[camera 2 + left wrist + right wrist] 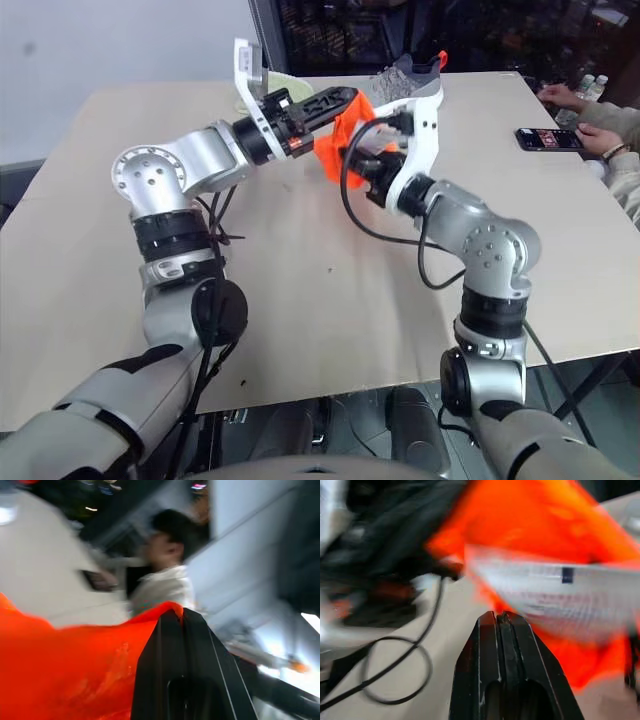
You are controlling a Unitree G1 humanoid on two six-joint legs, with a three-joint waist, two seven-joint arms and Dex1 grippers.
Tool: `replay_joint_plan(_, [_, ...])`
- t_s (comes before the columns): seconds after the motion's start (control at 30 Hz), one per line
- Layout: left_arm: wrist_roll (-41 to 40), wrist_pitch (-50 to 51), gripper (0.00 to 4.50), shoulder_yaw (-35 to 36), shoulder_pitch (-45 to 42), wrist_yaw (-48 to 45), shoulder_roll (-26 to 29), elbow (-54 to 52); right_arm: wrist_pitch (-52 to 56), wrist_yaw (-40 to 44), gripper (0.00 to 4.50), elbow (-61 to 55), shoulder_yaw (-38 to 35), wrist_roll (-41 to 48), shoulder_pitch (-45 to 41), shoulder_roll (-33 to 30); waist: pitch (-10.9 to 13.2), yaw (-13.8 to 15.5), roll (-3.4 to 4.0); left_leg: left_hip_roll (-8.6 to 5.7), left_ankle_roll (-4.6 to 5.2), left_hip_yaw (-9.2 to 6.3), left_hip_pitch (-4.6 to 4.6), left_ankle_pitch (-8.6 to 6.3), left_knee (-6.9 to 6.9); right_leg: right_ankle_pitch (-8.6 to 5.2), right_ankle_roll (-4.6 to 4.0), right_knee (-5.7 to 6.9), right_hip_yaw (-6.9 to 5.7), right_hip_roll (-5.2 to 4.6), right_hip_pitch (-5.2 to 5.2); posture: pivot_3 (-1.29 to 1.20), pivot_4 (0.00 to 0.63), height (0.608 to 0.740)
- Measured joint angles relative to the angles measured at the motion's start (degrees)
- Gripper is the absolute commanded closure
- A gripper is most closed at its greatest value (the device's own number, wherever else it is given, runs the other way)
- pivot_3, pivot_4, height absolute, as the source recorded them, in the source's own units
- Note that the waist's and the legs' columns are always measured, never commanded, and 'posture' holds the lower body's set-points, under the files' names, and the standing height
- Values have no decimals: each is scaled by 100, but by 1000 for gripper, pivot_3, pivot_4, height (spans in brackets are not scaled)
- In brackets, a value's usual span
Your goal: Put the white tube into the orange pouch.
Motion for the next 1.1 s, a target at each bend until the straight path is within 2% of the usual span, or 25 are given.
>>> replay_joint_plan(0.2, [-336, 346, 4500, 87, 75, 57, 98, 151, -488, 73, 4448, 274, 154, -223, -166, -52, 0, -1, 0, 2, -1, -1, 0, 1, -2, 0, 0, 1, 1, 1, -2, 0, 150, 740])
replay_joint_plan(0.33, [-458, 266, 4500, 391, -63, 297, 168, 699, -503, 224, 4448, 69, 549, -418, -91, -499, 1, 21, 0, 0, -1, -4, -3, 1, -2, 0, 0, -1, -2, 0, -2, 0, 150, 740])
replay_joint_plan(0.43, [-528, 102, 4500, 673, -157, 551, 311, 1072, -457, 439, 3581, -412, 927, -617, 59, -1078, 2, 23, -1, 0, -3, -2, -5, 1, -4, 0, 0, -7, 0, -2, -3, 0, 150, 740])
replay_joint_plan(0.47, [-559, 84, 4500, 708, -159, 592, 317, 1134, -447, 516, 3028, -564, 1066, -712, 124, -1276, 2, 24, -1, -1, -3, -3, -6, 1, -4, 0, 0, -7, -1, -2, -3, 0, 150, 740])
replay_joint_plan(0.5, [-562, 82, 4500, 710, -159, 611, 324, 1158, -438, 552, 2688, -648, 1160, -762, 171, -1387, 2, 35, -1, -1, -4, -3, -6, 2, -5, 0, 0, -8, -1, -2, -3, 0, 150, 740])
replay_joint_plan(0.63, [-578, 81, 4500, 706, -159, 663, 394, 1232, -344, 662, 2688, -1013, 1501, -960, 467, -1721, 2, 43, -2, -1, -4, -1, -6, 2, -5, 0, 0, -7, 1, -3, -4, 0, 150, 740])
replay_joint_plan(0.9, [-675, 84, 4500, 647, -159, 676, 464, 1228, -245, 786, 2688, -1168, 1401, -960, 866, -1812, 2, 71, -2, -1, -3, -2, -3, 2, -3, 0, 0, -3, 0, -3, -3, 0, 150, 740])
replay_joint_plan(1.1, [-773, 137, 4500, 552, -89, 689, 459, 1105, -969, 1329, 2688, -750, 1666, -1276, 728, -1801, 2, 69, -2, 0, -8, 1, -3, 4, -4, 0, 0, -5, 2, -2, -3, 0, 150, 740])
